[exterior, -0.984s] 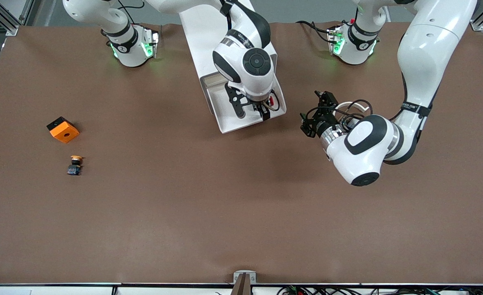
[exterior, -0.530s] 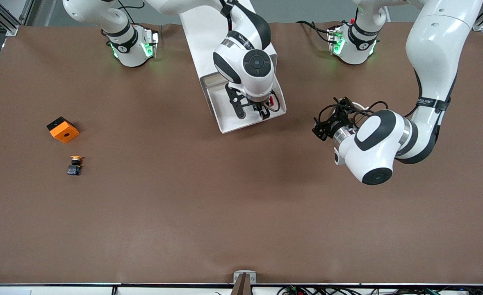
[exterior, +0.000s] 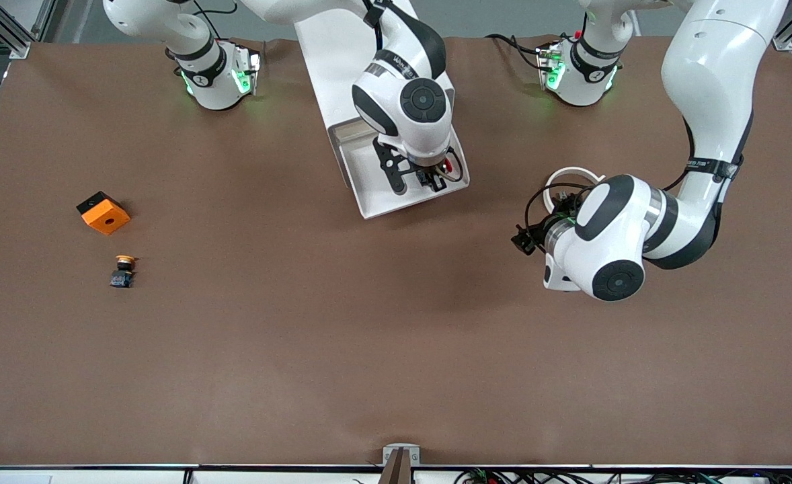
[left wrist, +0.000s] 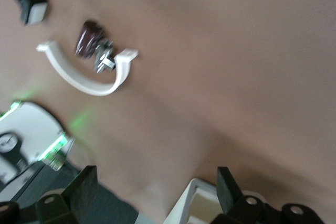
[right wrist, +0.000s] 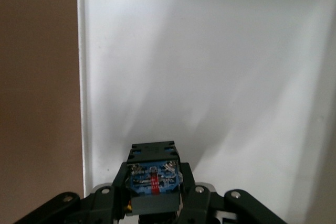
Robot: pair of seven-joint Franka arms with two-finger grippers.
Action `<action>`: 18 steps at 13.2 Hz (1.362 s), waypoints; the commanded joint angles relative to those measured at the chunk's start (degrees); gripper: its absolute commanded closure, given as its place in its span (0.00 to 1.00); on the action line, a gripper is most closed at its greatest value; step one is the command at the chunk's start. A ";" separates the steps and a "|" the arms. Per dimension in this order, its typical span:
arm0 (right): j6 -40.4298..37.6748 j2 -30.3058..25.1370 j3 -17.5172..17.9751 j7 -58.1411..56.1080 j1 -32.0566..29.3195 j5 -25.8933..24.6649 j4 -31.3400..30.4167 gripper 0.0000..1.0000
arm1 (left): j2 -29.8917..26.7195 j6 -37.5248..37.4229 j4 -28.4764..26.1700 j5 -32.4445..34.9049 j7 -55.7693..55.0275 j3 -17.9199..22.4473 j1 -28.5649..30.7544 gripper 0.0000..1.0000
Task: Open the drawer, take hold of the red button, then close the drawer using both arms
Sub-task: 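Lift the button out with the right gripper while the left gripper releases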
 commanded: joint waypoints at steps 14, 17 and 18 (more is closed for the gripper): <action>-11.18 -16.49 -0.78 -53.35 -28.00 -9.00 -4.12 1.00 | -3.29 24.14 -1.03 11.77 7.72 -3.07 -1.42 0.00; -12.22 -18.16 -0.78 -66.71 -33.64 -9.00 -6.84 1.00 | -2.68 24.76 -1.03 11.77 7.63 -3.07 -4.05 0.00; -11.97 -19.13 -0.86 -70.94 -34.87 -9.08 -9.29 1.00 | -2.50 25.11 -1.12 11.86 7.63 -3.07 -5.02 0.00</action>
